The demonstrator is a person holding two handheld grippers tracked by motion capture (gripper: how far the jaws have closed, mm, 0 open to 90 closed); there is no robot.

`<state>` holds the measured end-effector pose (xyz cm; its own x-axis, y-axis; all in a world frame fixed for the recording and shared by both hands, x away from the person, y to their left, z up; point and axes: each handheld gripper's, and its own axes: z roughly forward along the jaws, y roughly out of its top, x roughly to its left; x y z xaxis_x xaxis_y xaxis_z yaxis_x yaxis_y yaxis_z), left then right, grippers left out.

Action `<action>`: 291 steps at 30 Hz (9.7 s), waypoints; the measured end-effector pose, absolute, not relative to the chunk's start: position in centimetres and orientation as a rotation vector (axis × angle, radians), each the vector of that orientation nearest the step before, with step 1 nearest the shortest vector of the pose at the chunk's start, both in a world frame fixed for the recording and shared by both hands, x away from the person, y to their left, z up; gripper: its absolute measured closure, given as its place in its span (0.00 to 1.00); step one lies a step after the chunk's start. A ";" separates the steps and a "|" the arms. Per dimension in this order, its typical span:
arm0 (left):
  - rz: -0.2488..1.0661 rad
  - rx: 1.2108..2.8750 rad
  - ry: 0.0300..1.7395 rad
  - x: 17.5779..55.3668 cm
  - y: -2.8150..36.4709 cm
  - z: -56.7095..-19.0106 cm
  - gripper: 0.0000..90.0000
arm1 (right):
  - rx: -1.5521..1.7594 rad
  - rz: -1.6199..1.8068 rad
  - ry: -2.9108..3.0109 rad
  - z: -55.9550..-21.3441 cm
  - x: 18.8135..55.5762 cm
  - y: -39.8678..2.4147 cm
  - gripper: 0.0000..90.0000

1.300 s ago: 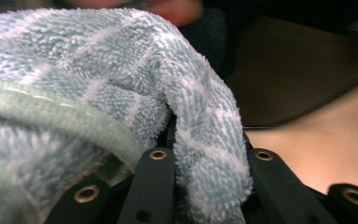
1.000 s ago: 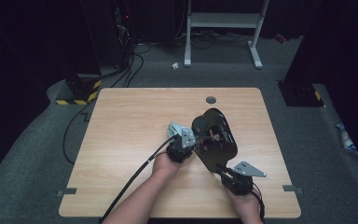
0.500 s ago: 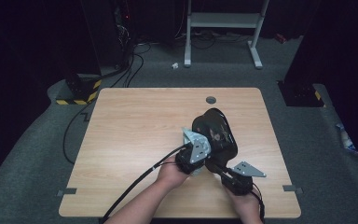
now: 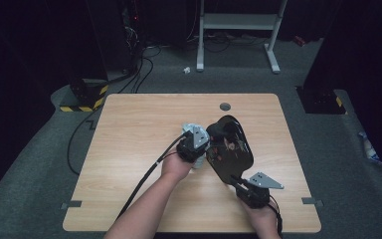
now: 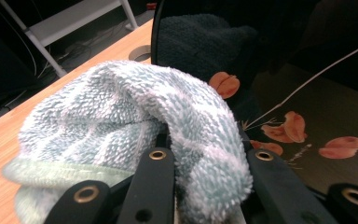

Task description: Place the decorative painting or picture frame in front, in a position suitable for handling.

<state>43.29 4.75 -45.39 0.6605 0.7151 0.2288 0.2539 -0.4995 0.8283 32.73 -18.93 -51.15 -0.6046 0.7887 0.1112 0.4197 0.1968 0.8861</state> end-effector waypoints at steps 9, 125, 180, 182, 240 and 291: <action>0.691 2.044 0.555 39.3 2.4 -44.4 0.87 | 1.129 1.368 2.112 -51.2 32.7 -19.0 0.86; 0.550 1.992 0.728 35.8 10.7 -52.4 0.84 | 1.135 1.590 1.888 -41.3 33.3 -21.2 0.60; 0.490 1.864 0.486 34.4 0.2 -44.9 0.86 | 1.119 1.595 1.854 -41.7 32.9 -21.2 0.87; 0.511 1.865 0.514 35.3 0.6 -44.8 0.86 | 1.120 1.596 1.853 -41.7 32.9 -21.2 0.87; 0.413 2.109 0.559 34.3 -0.5 -51.0 0.87 | 1.121 1.601 1.843 -41.9 33.1 -21.3 0.87; 0.321 2.138 0.580 34.7 -0.7 -50.9 0.87 | 1.118 1.606 1.842 -42.0 33.3 -21.4 0.87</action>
